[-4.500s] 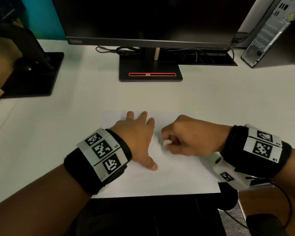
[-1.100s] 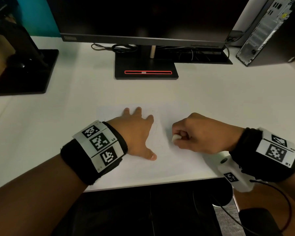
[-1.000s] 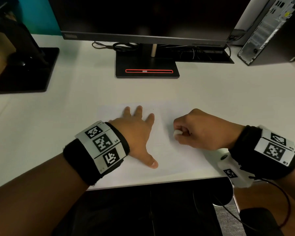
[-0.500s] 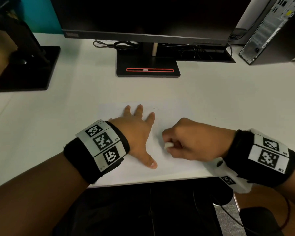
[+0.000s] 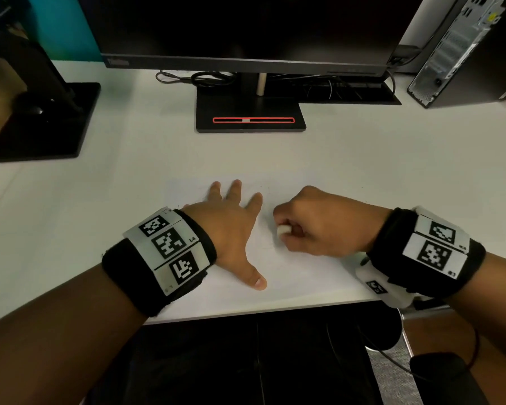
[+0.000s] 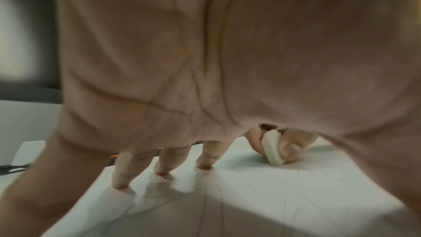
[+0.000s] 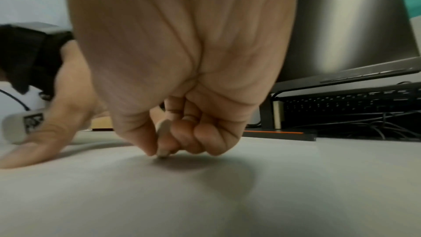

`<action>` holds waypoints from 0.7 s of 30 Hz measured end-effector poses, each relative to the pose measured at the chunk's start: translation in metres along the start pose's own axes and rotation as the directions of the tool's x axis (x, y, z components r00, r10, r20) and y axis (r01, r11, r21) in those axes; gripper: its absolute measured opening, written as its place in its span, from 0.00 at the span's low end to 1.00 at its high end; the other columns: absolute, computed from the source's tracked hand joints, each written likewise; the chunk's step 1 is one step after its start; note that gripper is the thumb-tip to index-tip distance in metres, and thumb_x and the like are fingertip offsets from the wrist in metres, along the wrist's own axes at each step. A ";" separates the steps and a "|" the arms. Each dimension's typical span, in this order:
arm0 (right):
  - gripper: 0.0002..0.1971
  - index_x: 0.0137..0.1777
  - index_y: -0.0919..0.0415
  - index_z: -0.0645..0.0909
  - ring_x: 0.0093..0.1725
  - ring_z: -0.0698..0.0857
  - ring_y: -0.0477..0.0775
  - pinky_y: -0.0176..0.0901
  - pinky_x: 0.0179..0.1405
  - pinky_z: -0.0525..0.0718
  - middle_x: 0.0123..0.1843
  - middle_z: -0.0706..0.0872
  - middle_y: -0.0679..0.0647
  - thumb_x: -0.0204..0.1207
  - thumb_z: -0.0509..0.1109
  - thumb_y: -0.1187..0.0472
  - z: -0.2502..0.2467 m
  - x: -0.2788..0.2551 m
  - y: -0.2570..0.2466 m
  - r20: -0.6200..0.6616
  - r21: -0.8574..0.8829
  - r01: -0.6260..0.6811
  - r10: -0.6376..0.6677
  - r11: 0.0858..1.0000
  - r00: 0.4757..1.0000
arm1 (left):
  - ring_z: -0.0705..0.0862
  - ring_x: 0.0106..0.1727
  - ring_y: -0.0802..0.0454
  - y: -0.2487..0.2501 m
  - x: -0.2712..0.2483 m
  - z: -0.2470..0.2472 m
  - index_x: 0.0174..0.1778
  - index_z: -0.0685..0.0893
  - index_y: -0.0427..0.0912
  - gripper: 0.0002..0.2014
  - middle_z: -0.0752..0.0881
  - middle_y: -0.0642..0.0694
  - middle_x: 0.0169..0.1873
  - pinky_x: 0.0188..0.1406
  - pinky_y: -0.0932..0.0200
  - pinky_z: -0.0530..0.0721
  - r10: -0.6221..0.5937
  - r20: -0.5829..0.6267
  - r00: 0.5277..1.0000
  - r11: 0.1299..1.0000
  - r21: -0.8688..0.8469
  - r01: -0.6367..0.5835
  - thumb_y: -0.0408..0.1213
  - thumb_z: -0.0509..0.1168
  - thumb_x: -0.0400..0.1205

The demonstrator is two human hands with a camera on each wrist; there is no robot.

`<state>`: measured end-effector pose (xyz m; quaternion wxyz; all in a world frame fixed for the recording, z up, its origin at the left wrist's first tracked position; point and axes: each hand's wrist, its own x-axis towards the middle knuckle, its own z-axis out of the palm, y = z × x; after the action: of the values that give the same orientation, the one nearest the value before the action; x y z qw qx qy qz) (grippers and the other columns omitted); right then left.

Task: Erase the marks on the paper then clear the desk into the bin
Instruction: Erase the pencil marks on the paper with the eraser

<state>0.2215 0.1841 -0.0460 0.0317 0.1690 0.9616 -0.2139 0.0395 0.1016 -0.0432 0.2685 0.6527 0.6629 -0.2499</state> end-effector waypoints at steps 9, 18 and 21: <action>0.11 0.36 0.61 0.77 0.27 0.75 0.53 0.40 0.29 0.75 0.25 0.79 0.51 0.78 0.69 0.60 -0.001 -0.009 0.003 0.014 0.009 -0.012 0.012 1.000 1.000 | 0.28 0.86 0.35 -0.001 0.000 0.001 0.85 0.26 0.57 0.75 0.25 0.45 0.85 0.79 0.25 0.64 0.005 0.001 1.000 1.000 -0.004 -0.005 0.77 0.74 0.59; 0.11 0.35 0.62 0.76 0.26 0.73 0.54 0.38 0.28 0.72 0.25 0.77 0.52 0.78 0.69 0.60 -0.001 -0.018 0.003 -0.005 -0.012 -0.029 0.029 1.000 1.000 | 0.28 0.85 0.34 -0.001 -0.002 0.000 0.85 0.26 0.56 0.75 0.25 0.45 0.85 0.80 0.25 0.63 0.003 0.004 1.000 1.000 -0.004 -0.003 0.77 0.74 0.59; 0.11 0.36 0.62 0.76 0.26 0.74 0.52 0.32 0.28 0.69 0.25 0.78 0.51 0.79 0.70 0.60 0.010 -0.023 -0.013 0.067 0.056 0.044 -0.048 0.997 0.997 | 0.29 0.86 0.34 0.000 0.000 0.001 0.85 0.26 0.56 0.75 0.25 0.45 0.85 0.79 0.25 0.64 0.003 0.001 1.000 1.000 0.008 -0.003 0.78 0.74 0.58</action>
<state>0.2384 0.1621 -0.0470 0.0550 0.1403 0.9574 -0.2463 0.0390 0.1004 -0.0439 0.2665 0.6546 0.6609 -0.2524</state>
